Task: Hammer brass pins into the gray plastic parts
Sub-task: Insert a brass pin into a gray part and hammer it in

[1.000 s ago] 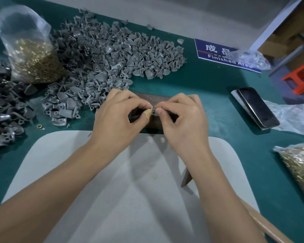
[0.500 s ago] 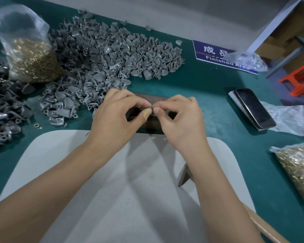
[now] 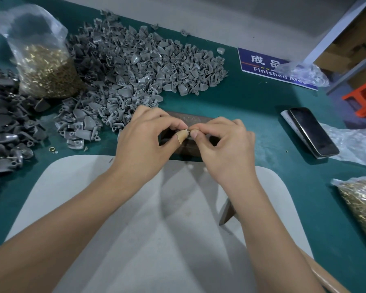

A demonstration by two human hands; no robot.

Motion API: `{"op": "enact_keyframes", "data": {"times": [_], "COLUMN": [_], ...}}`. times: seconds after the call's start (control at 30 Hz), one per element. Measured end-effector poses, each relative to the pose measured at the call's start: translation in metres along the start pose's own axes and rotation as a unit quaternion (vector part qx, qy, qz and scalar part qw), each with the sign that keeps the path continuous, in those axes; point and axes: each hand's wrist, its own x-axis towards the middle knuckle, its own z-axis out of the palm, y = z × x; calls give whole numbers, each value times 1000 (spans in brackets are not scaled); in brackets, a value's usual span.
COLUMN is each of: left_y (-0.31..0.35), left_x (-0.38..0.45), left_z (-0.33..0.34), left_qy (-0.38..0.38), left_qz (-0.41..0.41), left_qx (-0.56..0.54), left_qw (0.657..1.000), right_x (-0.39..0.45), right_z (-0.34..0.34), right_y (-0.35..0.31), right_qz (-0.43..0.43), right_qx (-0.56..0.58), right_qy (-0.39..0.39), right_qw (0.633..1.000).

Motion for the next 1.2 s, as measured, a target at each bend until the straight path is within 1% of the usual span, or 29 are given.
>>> {"op": "enact_keyframes", "data": {"times": [0.13, 0.2, 0.33, 0.47, 0.6, 0.67, 0.73, 0.8, 0.87, 1.0, 1.07, 1.2], "left_y": [-2, -2, -3, -4, -3, -2, -1, 1, 2, 2, 2, 2], "left_x": [-1, -1, 0, 1, 1, 1, 0, -1, -2, -4, -3, -3], "left_z": [0, 1, 2, 0, -1, -2, -1, -2, -2, -1, -1, -1], "left_qy": [2, 4, 3, -5, -8, -3, 3, 6, 3, 10, 14, -5], "left_qz": [1, 0, 5, 0, -3, -5, -6, -10, -15, -30, -33, -49], "left_qx": [-3, -8, -21, -29, -32, -26, -22, -23, -23, -22, -25, -32], "left_qw": [1000, 1000, 1000, 1000, 999, 1000, 1000, 1000, 1000, 999, 999, 998], "right_x": [1, 1, -1, -1, -4, -5, -12, -31, -61, -126, -144, -142], "right_z": [0, 0, 2, 2, 5, -1, -14, -31, -49, -73, -77, -85], "right_y": [-1, -1, 2, 6, 6, 9, 18, 32, 49, 75, 80, 66], "right_qz": [-10, -12, -5, -4, -15, -37, -62, -55, -39, 3, -12, -31], "right_qx": [-40, -42, -19, 17, 40, 64, 71, 68, 44, -57, -129, -211], "right_qy": [11, 12, 0, 7, 21, 16, 33, 56, 44, -27, -42, -37], "right_qw": [999, 999, 1000, 1000, 999, 997, 995, 995, 997, 998, 991, 976]}}
